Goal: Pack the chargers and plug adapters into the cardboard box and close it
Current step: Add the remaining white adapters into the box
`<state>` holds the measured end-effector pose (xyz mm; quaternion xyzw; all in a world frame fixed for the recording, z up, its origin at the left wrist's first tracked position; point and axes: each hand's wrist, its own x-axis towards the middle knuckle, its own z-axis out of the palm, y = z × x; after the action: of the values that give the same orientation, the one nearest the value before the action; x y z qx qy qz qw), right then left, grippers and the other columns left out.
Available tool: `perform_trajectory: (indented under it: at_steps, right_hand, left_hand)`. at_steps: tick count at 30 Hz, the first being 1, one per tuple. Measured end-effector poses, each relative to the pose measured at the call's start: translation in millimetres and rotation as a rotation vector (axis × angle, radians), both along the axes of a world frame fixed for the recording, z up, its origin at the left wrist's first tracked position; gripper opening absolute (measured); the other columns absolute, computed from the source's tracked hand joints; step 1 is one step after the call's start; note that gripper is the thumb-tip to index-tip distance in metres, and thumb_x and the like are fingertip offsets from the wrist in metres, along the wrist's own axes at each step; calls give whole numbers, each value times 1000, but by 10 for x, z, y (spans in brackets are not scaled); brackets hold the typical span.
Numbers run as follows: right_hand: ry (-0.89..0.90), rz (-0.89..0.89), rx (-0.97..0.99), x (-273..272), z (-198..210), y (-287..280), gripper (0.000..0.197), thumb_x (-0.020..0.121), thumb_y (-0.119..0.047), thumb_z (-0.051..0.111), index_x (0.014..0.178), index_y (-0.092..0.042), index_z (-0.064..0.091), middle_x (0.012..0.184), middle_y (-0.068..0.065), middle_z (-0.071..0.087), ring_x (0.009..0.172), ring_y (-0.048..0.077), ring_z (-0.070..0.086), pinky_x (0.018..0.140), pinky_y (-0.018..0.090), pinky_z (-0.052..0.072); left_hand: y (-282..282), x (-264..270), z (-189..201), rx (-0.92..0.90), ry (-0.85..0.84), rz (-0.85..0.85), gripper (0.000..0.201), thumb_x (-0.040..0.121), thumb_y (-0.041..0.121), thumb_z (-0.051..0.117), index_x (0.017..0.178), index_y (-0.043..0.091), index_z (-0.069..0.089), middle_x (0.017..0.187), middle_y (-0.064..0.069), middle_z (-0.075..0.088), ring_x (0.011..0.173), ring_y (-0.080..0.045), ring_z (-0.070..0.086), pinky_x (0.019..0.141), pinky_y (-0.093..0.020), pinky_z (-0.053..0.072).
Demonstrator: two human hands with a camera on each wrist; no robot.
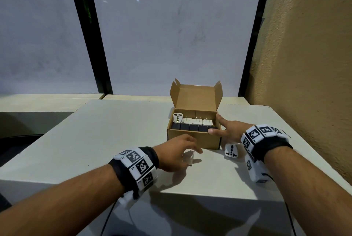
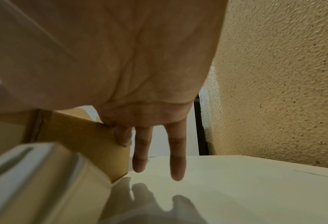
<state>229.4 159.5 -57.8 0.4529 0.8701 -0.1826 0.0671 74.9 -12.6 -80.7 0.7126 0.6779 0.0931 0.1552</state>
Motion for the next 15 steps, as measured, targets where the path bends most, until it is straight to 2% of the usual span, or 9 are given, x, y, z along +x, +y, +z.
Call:
perform_trajectory:
  at_steps: [3,5,9,13,15]
  right_hand:
    - [8,-6,10,-3,-15,-2,89,85,-71,36,153,-27,-3,153,16,34,132,33,44,108,41,32]
    - [14,-9,11,-4,-23,0,89,85,-71,36,153,-28,-3,152,16,34,131,33,45,108,41,33]
    - [10,-11,9,-3,-24,15,89,86,-70,37,153,-28,-2,152,16,35,130,33,46,107,41,35]
    - [8,1,14,-10,-16,27,88,87,-69,38,153,-26,-1,152,16,35,131,33,45,108,40,33]
    - [11,5,16,-8,-7,21,87,88,-67,38,153,-25,-1,153,16,34,132,32,44,108,40,32]
  left_hand:
    - [9,42,5,15,56,122,49,81,43,70,127,32,55,141,2,38,133,-19,27,110,-40,32]
    - [26,47,14,36,66,197,47,79,47,70,121,29,59,132,0,43,126,-20,36,103,-37,38]
    - [28,7,54,43,47,147,39,82,36,70,119,25,63,120,1,57,109,-18,53,87,-27,44]
    - [-6,-47,80,63,27,136,39,86,26,67,125,23,61,126,3,61,112,-16,56,91,-25,45]
    - [-21,-53,57,78,-5,156,54,85,25,70,135,23,51,135,3,56,121,-17,53,97,-27,45]
